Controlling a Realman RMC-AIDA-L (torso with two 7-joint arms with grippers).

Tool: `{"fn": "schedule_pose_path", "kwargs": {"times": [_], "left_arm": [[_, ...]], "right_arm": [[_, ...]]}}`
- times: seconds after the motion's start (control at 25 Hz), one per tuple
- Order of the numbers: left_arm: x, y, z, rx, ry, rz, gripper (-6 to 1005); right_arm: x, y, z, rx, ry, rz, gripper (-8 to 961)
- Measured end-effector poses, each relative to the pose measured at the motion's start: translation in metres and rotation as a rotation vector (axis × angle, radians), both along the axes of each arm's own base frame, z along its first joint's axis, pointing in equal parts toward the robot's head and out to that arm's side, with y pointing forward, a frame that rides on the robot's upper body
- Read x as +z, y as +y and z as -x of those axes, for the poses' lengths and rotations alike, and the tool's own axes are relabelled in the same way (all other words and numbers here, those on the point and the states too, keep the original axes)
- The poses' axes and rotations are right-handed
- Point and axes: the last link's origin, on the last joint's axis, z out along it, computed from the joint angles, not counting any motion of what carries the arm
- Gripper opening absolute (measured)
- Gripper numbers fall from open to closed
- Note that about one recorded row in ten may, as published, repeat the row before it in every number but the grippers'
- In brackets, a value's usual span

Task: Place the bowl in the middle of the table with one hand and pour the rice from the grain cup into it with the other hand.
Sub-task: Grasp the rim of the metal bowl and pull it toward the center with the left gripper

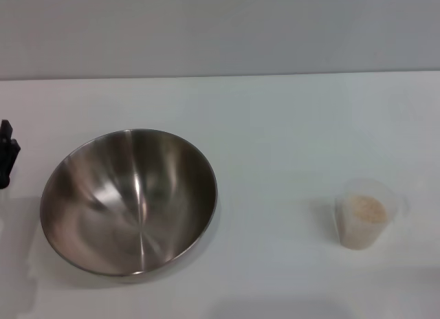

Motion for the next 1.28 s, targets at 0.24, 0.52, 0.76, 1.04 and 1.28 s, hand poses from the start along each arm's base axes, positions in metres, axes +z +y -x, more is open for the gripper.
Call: {"fn": "schedule_pose_path", "kwargs": {"times": [0.24,0.52,0.76,1.04,1.28], "left_arm": [[0.002,0.008,-0.013,-0.040,-0.040,-0.015,815],[0.007,0.032,-0.027,-0.017,-0.086,-0.004,815],[0.025,0.051,-0.054,0.003,-0.059,0.154,815],[0.052,0.061,-0.090,0.141,-0.061,0.298,814],[0.061,0.065,-0.117,0.264,-0.019,0.497,814]], "right_arm": [[-0.004,0.001,0.002,0.013,0.004,0.021,810],[-0.007,0.004,0.004,0.024,0.008,0.040,810],[-0.007,0.007,0.006,0.033,0.007,0.044,810],[-0.010,0.014,0.005,0.023,0.013,0.069,811],[-0.014,0.019,0.006,0.031,0.015,0.094,811]]}}
